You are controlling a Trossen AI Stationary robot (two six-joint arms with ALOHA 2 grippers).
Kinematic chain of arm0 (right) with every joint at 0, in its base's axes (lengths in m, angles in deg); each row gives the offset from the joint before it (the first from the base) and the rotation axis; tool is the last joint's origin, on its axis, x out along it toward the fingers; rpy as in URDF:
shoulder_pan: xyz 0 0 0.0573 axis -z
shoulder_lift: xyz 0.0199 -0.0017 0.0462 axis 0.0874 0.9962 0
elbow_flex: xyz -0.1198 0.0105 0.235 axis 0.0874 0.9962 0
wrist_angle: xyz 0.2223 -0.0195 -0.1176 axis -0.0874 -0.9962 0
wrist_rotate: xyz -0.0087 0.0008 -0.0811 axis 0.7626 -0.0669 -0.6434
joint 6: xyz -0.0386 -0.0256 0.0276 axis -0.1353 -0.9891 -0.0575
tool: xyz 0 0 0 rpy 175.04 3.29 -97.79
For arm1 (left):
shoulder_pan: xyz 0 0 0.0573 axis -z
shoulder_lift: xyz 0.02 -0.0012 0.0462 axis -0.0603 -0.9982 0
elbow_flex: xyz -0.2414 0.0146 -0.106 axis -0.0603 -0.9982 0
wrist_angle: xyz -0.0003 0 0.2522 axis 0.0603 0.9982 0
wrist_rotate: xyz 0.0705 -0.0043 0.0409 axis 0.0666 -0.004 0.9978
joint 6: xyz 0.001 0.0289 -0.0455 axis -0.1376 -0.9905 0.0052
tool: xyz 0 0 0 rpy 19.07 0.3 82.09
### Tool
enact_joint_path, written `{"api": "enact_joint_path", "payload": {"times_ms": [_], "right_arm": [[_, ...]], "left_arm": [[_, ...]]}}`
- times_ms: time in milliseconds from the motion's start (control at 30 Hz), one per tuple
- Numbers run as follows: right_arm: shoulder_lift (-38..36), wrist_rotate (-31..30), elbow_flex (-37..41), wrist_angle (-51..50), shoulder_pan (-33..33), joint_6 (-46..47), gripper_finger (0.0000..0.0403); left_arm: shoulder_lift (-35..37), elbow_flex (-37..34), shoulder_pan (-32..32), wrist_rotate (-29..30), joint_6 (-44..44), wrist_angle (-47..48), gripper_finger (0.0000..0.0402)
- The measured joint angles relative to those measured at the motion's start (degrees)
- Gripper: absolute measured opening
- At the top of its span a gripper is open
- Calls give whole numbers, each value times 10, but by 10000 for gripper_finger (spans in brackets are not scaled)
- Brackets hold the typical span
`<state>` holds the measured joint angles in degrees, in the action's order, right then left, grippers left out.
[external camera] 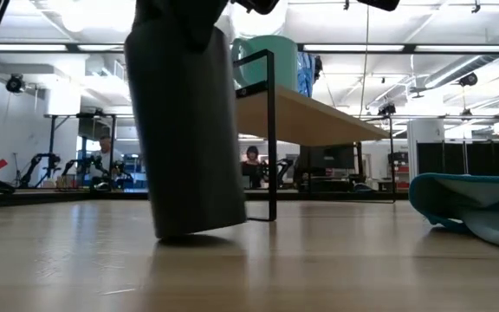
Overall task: Stack small to large cups/mugs on shelf
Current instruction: Put the black cup on the shelf
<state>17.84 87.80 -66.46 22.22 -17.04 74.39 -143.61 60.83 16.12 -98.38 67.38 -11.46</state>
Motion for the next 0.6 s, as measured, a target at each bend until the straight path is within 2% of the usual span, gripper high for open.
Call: {"api": "enact_joint_path", "payload": {"times_ms": [300, 600], "right_arm": [[0, 0, 0, 15, -21, -1, 68], [0, 0, 0, 16, -25, -1, 68]], "left_arm": [[-1, 0, -1, -1, -4, -34, 2], [-14, -6, -1, -2, 1, -83, 60]]}}
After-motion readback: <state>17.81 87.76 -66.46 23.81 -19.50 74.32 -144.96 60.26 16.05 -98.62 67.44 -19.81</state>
